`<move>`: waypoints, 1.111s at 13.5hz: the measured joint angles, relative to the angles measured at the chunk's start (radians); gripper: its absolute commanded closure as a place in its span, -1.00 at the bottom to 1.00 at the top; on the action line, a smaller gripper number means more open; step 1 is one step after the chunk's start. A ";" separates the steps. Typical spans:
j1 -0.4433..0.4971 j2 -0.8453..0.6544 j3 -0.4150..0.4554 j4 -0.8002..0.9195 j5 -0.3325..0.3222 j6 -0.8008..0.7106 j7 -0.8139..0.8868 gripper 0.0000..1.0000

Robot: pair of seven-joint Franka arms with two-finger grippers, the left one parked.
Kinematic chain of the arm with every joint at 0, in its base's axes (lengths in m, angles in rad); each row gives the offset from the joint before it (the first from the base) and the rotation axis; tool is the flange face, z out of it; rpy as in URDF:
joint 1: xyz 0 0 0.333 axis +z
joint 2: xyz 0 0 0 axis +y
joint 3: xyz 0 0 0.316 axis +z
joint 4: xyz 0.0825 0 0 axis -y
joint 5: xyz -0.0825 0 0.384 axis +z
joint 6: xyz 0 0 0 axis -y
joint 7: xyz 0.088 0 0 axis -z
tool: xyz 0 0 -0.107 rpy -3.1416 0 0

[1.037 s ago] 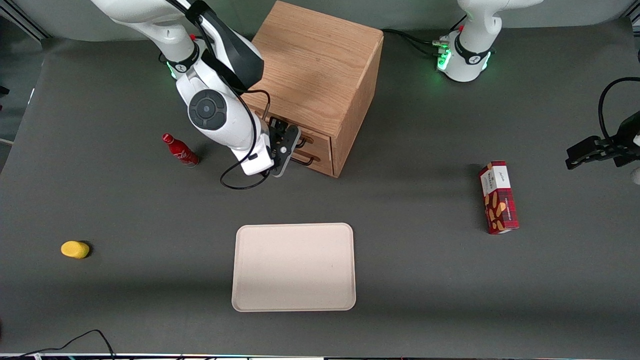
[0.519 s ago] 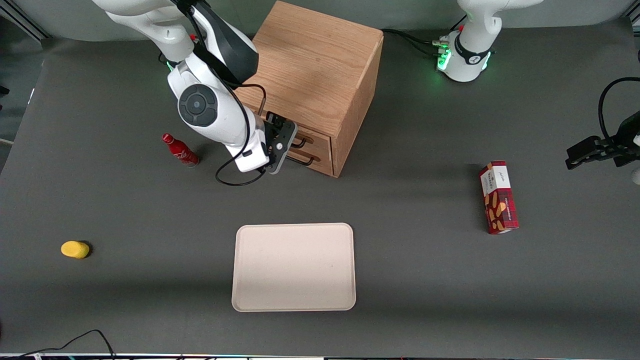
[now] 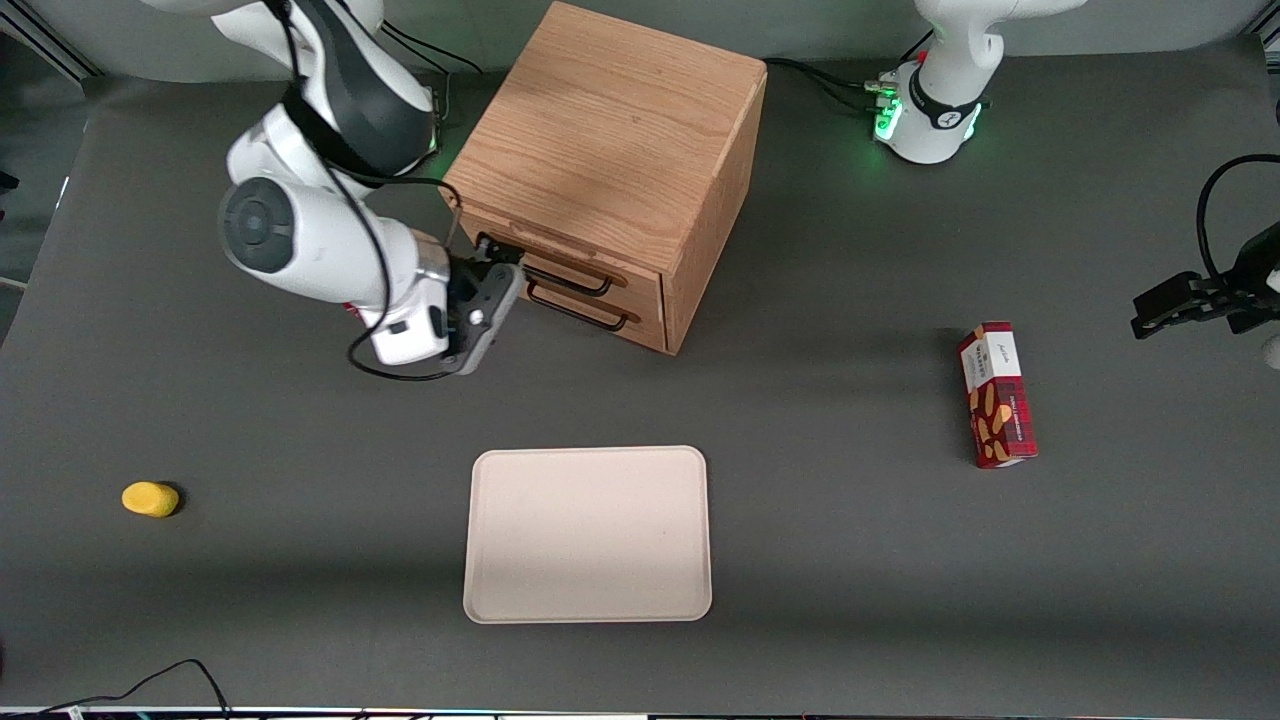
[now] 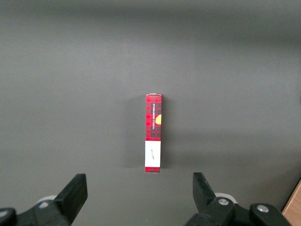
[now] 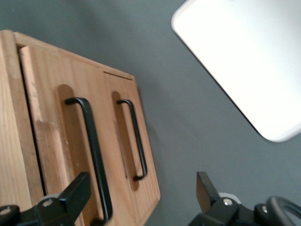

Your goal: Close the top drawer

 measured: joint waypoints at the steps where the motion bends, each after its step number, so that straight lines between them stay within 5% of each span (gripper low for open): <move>1: -0.001 -0.022 -0.029 0.003 0.000 -0.022 0.030 -1.00; 6: -0.005 -0.129 -0.192 0.044 -0.112 -0.167 0.227 -1.00; 11: -0.047 -0.179 -0.359 0.056 -0.153 -0.181 0.278 -1.00; 15: -0.068 -0.226 -0.395 0.040 -0.185 -0.212 0.404 -1.00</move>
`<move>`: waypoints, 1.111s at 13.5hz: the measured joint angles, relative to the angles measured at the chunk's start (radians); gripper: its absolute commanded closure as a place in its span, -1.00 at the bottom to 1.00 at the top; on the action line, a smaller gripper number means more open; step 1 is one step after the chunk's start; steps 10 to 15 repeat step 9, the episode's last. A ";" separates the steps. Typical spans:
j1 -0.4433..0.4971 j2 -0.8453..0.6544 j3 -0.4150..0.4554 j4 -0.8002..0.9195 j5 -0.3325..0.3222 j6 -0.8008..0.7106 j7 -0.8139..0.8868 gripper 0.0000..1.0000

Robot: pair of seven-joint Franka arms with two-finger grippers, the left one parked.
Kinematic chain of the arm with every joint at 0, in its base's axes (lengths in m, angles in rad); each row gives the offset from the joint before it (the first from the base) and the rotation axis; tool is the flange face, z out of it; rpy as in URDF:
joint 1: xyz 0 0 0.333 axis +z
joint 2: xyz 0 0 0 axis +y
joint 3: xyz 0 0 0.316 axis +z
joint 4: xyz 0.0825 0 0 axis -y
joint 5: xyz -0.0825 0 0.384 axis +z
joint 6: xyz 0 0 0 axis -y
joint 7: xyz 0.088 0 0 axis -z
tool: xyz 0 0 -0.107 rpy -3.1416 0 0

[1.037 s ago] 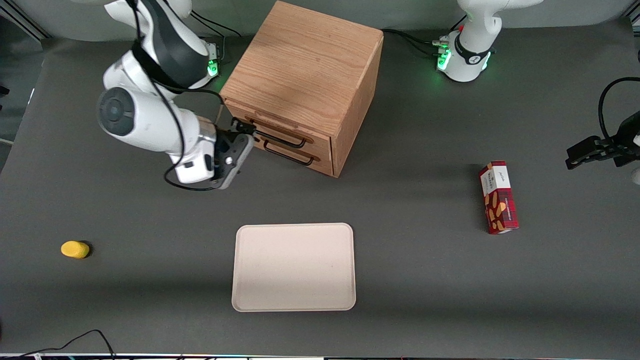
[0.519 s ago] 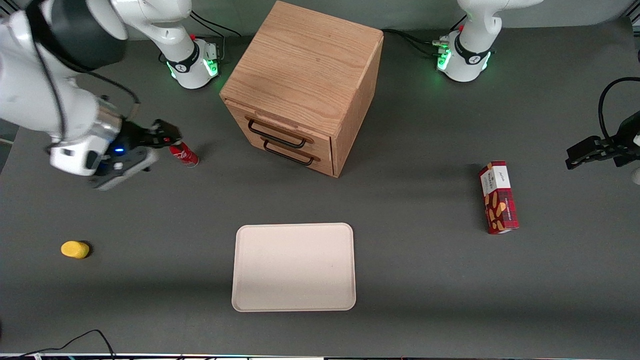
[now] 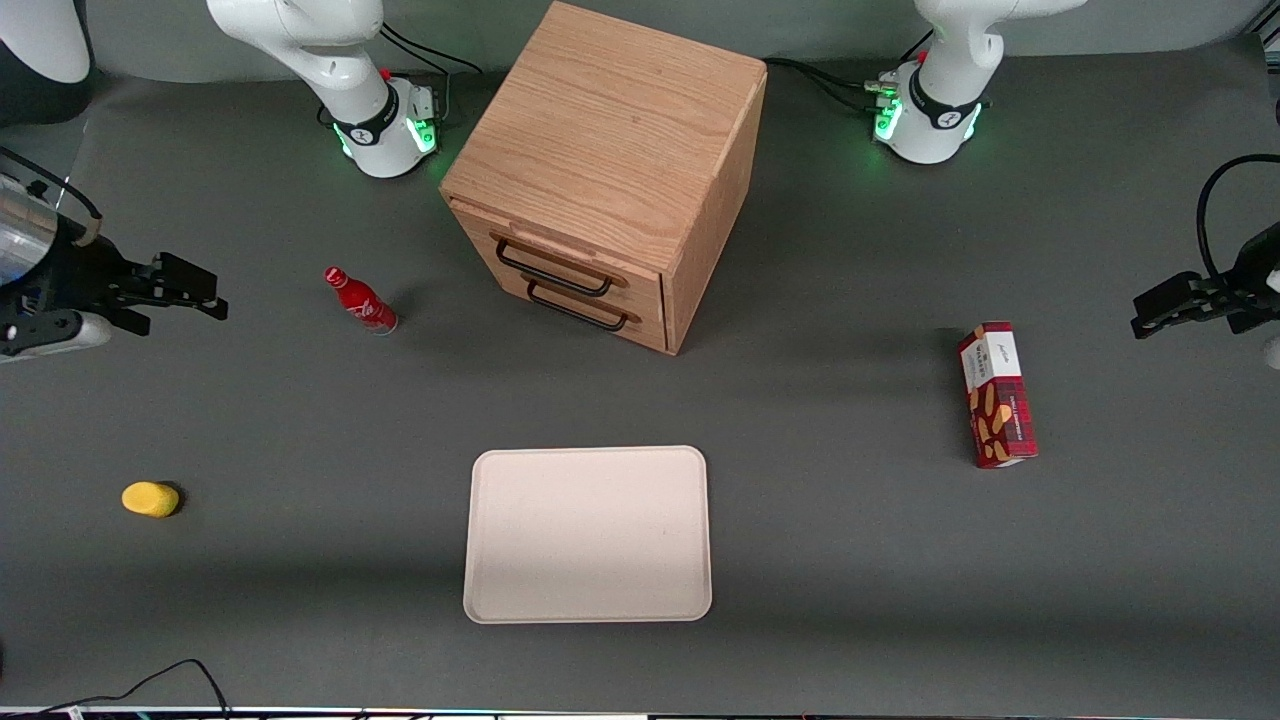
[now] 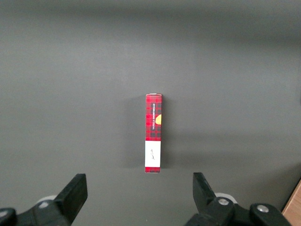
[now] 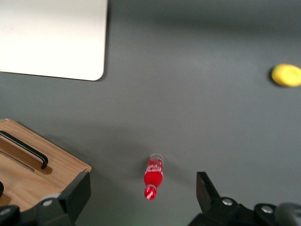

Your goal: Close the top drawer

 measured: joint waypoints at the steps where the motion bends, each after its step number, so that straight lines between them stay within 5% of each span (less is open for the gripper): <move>1: 0.001 -0.016 0.001 -0.012 -0.020 -0.005 0.044 -1.00; 4: 0.001 -0.055 0.002 -0.043 -0.073 -0.005 0.104 -1.00; 15: -0.004 -0.059 -0.002 -0.057 -0.076 0.056 0.154 -1.00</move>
